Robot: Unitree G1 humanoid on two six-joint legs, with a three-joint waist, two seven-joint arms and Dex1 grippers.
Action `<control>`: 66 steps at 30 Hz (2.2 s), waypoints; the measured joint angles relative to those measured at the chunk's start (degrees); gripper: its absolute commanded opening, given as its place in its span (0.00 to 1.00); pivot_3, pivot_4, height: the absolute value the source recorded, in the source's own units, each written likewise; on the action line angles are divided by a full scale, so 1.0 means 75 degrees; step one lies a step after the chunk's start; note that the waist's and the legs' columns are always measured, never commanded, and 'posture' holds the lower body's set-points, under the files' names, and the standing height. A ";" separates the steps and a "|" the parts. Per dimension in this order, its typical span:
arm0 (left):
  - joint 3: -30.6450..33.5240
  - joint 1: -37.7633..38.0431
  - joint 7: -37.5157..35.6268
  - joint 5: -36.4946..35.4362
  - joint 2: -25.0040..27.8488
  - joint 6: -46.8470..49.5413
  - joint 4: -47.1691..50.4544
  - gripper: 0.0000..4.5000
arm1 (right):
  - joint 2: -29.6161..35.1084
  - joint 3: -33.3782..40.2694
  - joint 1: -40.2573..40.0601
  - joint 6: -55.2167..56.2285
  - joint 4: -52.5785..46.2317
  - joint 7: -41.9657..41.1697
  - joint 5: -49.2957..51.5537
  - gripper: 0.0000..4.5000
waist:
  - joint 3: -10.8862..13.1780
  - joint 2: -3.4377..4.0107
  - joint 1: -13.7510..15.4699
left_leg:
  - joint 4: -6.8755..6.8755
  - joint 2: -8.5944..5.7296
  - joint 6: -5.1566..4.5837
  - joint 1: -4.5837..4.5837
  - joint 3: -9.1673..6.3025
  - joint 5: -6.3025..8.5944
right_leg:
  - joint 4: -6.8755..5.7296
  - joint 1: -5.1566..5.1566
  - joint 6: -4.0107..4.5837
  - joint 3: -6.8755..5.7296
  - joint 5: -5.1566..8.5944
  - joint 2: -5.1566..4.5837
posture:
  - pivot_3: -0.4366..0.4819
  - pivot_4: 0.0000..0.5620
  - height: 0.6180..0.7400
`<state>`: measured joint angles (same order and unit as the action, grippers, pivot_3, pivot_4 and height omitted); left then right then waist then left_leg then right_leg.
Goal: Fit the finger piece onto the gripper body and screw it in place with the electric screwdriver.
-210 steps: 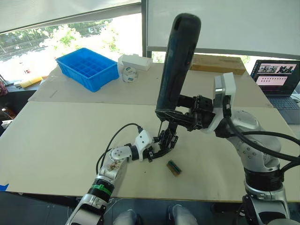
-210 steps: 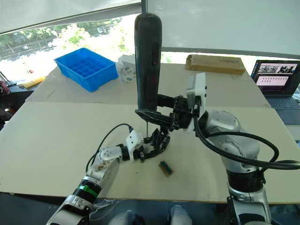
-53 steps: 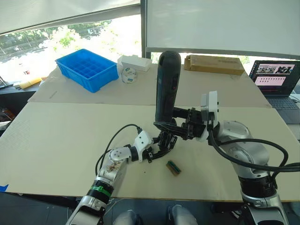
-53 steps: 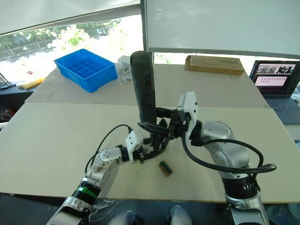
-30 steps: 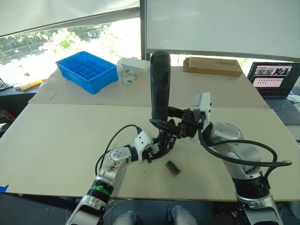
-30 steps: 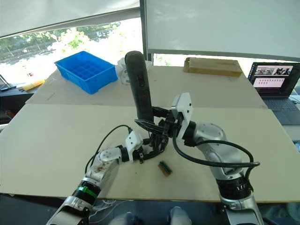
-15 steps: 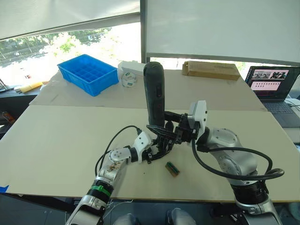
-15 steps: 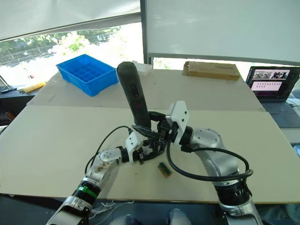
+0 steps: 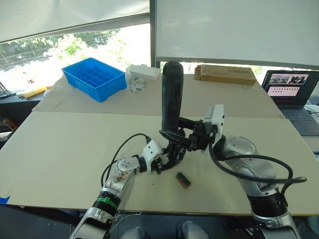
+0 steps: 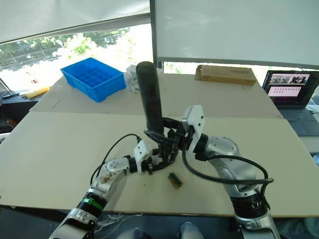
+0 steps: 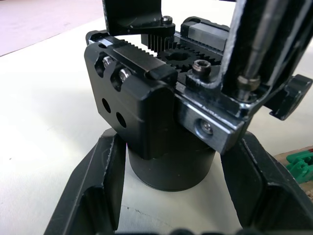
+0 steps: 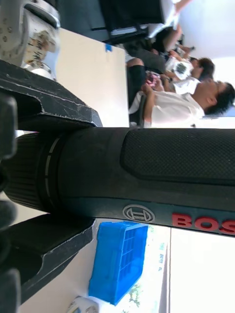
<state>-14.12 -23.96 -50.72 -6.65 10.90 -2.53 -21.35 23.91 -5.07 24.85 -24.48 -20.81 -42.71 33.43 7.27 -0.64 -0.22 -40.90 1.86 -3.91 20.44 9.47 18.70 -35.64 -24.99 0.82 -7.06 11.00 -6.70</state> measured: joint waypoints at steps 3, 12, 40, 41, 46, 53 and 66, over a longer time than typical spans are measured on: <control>-0.0003 -0.0002 -0.0009 -0.0003 -0.0001 -0.0011 0.0000 0.51 | 0.0000 0.0022 -0.0028 -0.0191 -0.0087 0.0077 0.0095 0.42 | 0.0000 0.0000 0.0015 | 0.0004 0.0000 0.0000 0.0004 -0.0001 0.0000 | 0.0004 -0.0003 0.0001 -0.0001 0.0001 0.0000 | 0.48 0.27 1.00; -0.0032 -0.0053 -0.0022 -0.0003 -0.0006 0.0001 -0.0031 0.51 | 0.0176 -0.0022 -0.0029 -0.0146 -0.0155 0.0243 -0.0084 0.42 | 0.0000 0.0000 0.0038 | 0.0010 0.0001 -0.0002 0.0009 -0.0004 0.0001 | 0.0030 0.0001 -0.0001 -0.0005 0.0001 0.0006 | 0.48 0.27 1.00; -0.0077 -0.0071 0.0003 -0.0013 0.0011 0.0194 -0.0003 0.51 | 0.0657 -0.0653 -0.0232 0.1160 -0.0205 -0.0099 -0.0687 0.42 | -0.0004 -0.0001 0.0060 | 0.0023 0.0010 -0.0014 -0.0006 -0.0022 0.0012 | 0.0078 0.0014 -0.0010 -0.0007 0.0000 0.0006 | 0.48 0.27 1.00; -0.0076 -0.0071 0.0003 -0.0012 0.0016 0.0198 0.0003 0.51 | 0.0658 -0.0707 -0.0190 0.1160 -0.0205 -0.0096 -0.0724 0.42 | -0.0004 -0.0001 0.0058 | 0.0024 0.0010 -0.0015 -0.0005 -0.0022 0.0012 | 0.0078 0.0007 -0.0010 -0.0007 0.0000 0.0006 | 0.48 0.27 1.00; -0.0078 -0.0070 0.0002 -0.0019 0.0017 0.0204 0.0016 0.51 | 0.0660 -0.0995 0.0096 0.1158 -0.0248 -0.0104 -0.1001 0.42 | -0.0004 -0.0001 0.0060 | 0.0025 0.0010 -0.0014 -0.0002 -0.0023 0.0013 | 0.0080 -0.0001 -0.0009 -0.0008 0.0000 0.0006 | 0.48 0.27 1.00; -0.0099 -0.0070 -0.0007 -0.0036 0.0017 0.0203 0.0041 0.51 | 0.0785 -0.1191 0.0132 0.1158 -0.0391 -0.0385 -0.1215 0.42 | -0.0004 -0.0001 0.0089 | 0.0025 0.0010 -0.0019 0.0002 -0.0024 0.0017 | 0.0085 -0.0004 -0.0009 -0.0010 0.0000 0.0003 | 0.48 0.27 1.00; -0.0108 -0.0072 -0.0056 -0.0042 0.0018 0.0218 0.0080 0.51 | 0.0465 -0.0329 -0.0205 0.0450 -0.0301 0.0092 -0.0410 0.42 | -0.0003 -0.0002 0.0096 | 0.0025 0.0010 -0.0016 0.0038 -0.0030 0.0016 | 0.0086 -0.0008 -0.0007 -0.0017 -0.0001 -0.0003 | 0.48 0.27 1.00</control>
<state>-14.94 -24.50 -51.14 -6.97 11.03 -0.89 -20.74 27.40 -7.53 23.31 -21.10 -23.06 -42.02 30.36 7.24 -0.65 0.50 -40.70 1.94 -4.03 20.73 9.25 18.82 -35.00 -25.04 0.77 -7.18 10.98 -6.72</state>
